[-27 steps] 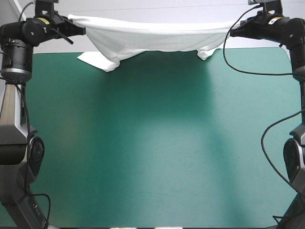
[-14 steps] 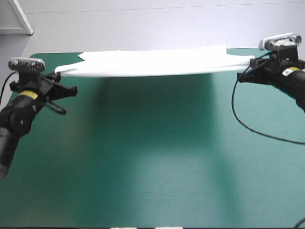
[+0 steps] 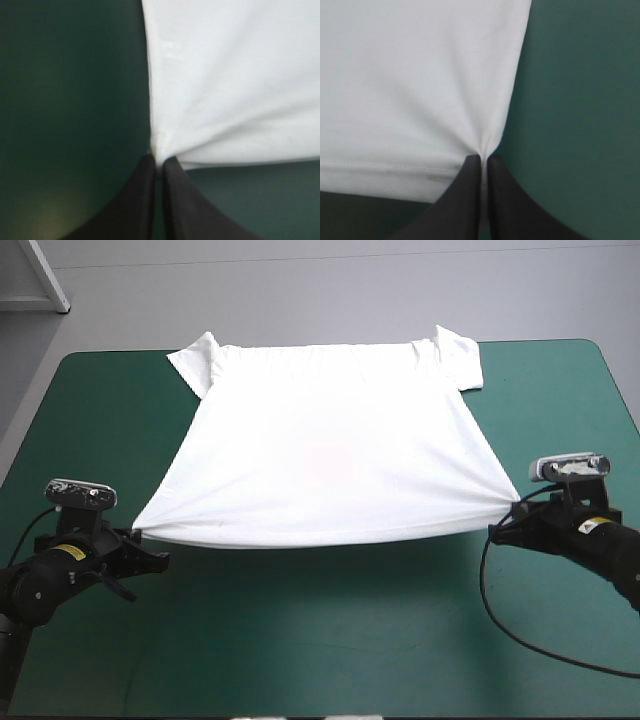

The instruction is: Fold the cloth

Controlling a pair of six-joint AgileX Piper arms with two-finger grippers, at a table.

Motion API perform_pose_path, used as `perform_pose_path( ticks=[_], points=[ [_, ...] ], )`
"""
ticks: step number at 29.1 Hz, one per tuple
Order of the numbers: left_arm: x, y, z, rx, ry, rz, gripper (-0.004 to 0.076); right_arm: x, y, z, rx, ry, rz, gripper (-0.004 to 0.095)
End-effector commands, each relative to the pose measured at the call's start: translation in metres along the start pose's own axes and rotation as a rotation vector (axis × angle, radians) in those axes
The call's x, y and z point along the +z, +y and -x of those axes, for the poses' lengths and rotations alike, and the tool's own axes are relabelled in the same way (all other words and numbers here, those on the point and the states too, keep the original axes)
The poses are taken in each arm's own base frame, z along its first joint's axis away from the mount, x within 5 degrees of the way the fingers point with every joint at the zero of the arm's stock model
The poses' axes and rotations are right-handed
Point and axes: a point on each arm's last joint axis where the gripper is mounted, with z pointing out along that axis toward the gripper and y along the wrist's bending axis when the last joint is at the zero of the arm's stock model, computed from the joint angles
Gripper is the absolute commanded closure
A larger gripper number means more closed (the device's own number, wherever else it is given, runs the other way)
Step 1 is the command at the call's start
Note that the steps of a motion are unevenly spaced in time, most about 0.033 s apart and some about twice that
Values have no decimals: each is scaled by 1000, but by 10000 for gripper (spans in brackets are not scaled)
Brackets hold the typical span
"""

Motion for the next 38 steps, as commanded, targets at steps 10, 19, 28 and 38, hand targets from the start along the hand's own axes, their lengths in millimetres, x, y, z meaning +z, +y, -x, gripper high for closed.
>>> perform_pose_path(
  ticks=[10,19,28,38],
  points=[
    [3,-2,-48,29,426,-29,705,-14,-2,-57,20,192,-82,921],
    [6,-9,-84,-11,612,-80,705,-30,7,-80,38,300,-50,921],
    [6,-10,-91,-16,612,-76,705,-32,4,-88,1,391,-97,921],
    [14,-10,-90,-22,667,-106,594,-31,5,-92,15,458,-76,666]
  ],
)
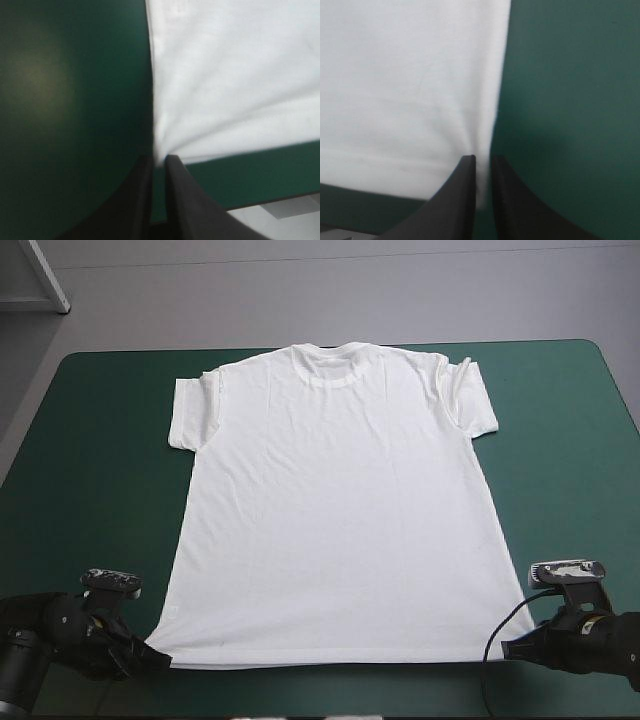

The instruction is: Fold the cloth

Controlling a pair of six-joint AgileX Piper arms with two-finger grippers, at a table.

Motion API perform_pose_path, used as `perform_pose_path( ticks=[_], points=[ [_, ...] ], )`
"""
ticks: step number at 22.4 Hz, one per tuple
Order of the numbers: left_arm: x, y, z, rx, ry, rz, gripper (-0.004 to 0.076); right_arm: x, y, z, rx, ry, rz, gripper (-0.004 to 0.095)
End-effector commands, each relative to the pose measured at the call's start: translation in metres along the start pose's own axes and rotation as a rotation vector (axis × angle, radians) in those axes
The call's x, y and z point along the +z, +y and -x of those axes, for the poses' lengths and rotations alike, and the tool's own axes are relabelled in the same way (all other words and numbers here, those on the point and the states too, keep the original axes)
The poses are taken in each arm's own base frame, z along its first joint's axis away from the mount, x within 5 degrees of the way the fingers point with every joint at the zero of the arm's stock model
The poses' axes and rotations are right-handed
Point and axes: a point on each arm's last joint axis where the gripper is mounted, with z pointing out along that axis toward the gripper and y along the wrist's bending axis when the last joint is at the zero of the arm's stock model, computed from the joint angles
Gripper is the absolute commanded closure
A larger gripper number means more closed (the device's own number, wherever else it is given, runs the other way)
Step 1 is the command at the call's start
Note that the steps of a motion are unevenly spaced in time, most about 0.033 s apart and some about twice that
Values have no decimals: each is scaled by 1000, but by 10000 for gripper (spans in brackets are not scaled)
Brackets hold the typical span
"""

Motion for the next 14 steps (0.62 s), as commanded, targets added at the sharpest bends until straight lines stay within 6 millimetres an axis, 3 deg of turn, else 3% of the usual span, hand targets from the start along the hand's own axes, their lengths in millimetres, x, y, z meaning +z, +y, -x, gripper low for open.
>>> perform_pose_path(
  ticks=[1,4,8,10,11,14],
  points=[
    [-4,-3,0,-7,40,-30,559,-6,0,6,-8,-32,-9,629],
    [-5,-6,1,-14,30,-67,405,-6,4,8,13,-56,37,523],
    [-16,-7,11,4,-63,-70,355,-10,6,19,8,-166,64,507],
    [-42,-3,35,0,-279,-15,355,-20,9,33,7,-290,90,507],
    [-62,-1,56,-13,-448,-2,355,-23,9,43,3,-337,94,507],
    [-76,0,90,-28,-515,-51,355,-21,6,59,3,-332,87,507]
  ],
)
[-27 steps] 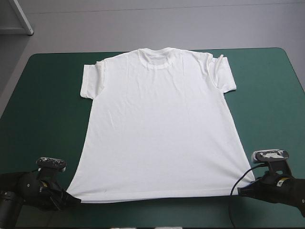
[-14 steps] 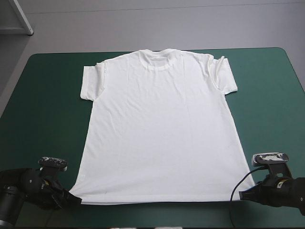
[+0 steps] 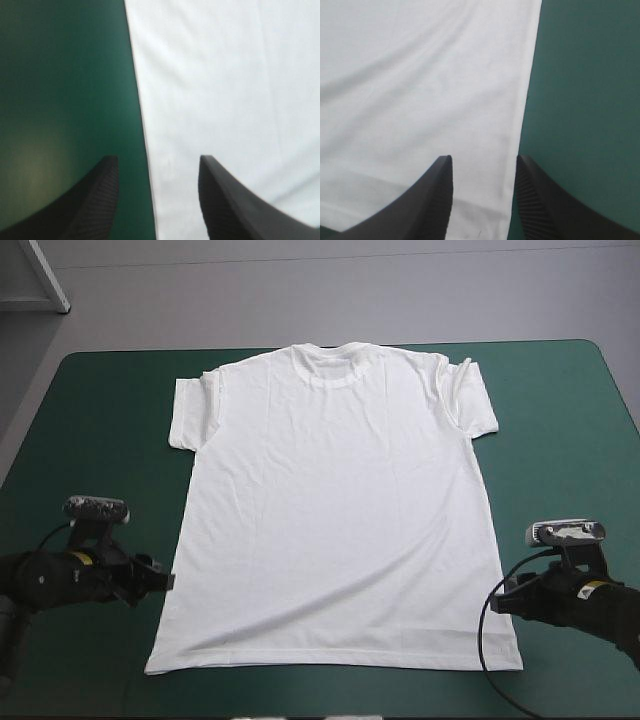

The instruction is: Fold the cloth

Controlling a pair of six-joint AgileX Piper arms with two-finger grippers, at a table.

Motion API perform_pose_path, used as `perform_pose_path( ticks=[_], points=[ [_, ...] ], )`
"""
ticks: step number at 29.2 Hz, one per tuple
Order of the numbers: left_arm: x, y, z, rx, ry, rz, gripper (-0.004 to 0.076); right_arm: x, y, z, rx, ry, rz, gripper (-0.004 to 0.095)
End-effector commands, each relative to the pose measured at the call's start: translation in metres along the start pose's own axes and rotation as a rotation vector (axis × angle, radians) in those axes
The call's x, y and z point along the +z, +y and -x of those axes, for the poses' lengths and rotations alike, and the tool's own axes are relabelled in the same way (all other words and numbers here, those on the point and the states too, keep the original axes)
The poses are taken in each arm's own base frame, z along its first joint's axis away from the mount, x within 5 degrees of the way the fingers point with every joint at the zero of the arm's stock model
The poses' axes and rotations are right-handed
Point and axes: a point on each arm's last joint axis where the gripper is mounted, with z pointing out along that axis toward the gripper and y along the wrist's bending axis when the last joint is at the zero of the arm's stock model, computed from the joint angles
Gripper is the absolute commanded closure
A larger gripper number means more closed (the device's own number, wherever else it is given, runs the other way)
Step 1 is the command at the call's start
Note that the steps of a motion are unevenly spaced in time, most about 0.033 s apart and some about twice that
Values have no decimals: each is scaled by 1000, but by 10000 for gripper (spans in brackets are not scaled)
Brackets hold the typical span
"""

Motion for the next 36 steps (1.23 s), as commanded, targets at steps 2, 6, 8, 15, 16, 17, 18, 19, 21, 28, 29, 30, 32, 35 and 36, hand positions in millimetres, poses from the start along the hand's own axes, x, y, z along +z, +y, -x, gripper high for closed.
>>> perform_pose_path(
  ticks=[2,6,8,15,16,17,18,19,21,28,29,30,32,35,36],
  points=[
    [1,1,48,-26,-114,-62,355,4,-3,29,-10,-70,-6,507],
    [32,10,77,-102,-122,-85,355,18,-9,48,-3,-84,-17,507],
    [46,12,86,-149,-130,-105,355,21,-11,54,-17,-104,-27,507],
    [99,24,103,-237,-114,-118,355,25,-12,60,-13,-148,-38,508],
    [104,26,104,-241,-114,-109,355,25,-12,60,-13,-149,-39,508],
    [110,28,105,-244,-114,-99,355,25,-13,60,-15,-150,-41,507],
    [116,30,106,-245,-116,-91,355,25,-13,60,-15,-150,-41,507],
    [121,32,106,-242,-113,-85,355,25,-13,60,-15,-150,-41,508],
    [130,35,108,-236,-120,-68,355,25,-13,60,-14,-150,-40,507],
    [149,44,117,-242,-169,-28,355,25,-13,61,-9,-155,-41,508],
    [150,44,117,-238,-163,-30,355,25,-13,61,-9,-155,-41,508],
    [151,44,119,-224,-161,-32,355,25,-13,61,-9,-155,-41,508],
    [153,44,121,-223,-158,-35,355,25,-13,61,-9,-157,-42,508],
    [158,43,122,-219,-153,-40,355,24,-13,62,-9,-164,-44,507],
    [161,41,122,-209,-150,-39,355,24,-13,62,-9,-168,-45,508]
  ],
)
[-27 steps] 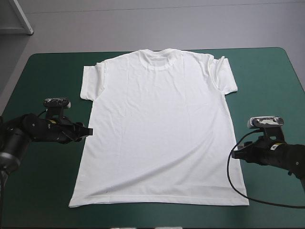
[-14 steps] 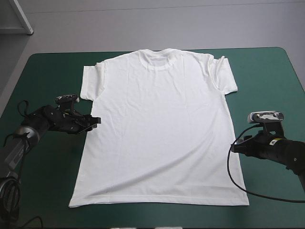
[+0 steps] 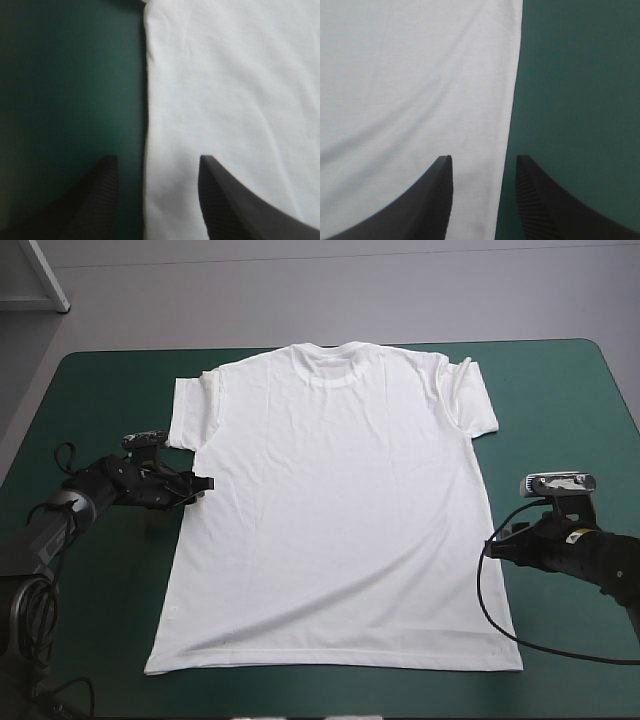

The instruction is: Fold the cloth

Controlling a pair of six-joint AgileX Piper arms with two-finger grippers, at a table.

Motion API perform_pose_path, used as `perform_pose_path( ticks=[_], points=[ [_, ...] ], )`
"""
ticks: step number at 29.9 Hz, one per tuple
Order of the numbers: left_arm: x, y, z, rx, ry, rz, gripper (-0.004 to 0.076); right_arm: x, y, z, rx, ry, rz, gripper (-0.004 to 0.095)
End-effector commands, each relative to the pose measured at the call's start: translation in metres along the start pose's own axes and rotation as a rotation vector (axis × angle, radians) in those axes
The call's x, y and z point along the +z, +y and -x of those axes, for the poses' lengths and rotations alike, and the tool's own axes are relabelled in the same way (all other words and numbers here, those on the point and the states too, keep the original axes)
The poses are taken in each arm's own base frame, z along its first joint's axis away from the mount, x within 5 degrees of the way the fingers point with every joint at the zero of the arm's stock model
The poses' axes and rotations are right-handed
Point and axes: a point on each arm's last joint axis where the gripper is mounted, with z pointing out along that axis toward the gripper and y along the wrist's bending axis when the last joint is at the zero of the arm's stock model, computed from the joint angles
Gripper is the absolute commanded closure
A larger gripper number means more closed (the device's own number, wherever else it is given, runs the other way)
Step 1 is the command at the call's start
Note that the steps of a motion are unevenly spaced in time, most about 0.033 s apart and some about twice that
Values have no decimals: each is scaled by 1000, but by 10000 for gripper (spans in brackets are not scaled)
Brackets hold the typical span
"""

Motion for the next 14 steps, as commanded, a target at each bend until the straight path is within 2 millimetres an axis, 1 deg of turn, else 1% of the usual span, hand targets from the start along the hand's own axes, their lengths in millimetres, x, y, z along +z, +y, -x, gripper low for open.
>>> perform_pose_path(
  ticks=[1,6,8,11,13,14],
  points=[
    [-9,-10,16,19,-102,-6,355,-9,0,15,-6,-106,-13,508],
    [8,-16,17,43,-95,-3,355,-9,0,15,-6,-113,-15,508],
    [17,-18,15,60,-56,-11,357,-9,0,15,-6,-106,-13,508],
    [29,-17,6,70,35,-26,372,-8,1,13,-6,-91,-8,508],
    [35,-15,-2,103,107,-21,422,-8,1,13,-6,-91,-8,507],
    [37,-13,-5,115,142,-15,466,-9,1,13,-7,-93,-8,507]
  ],
)
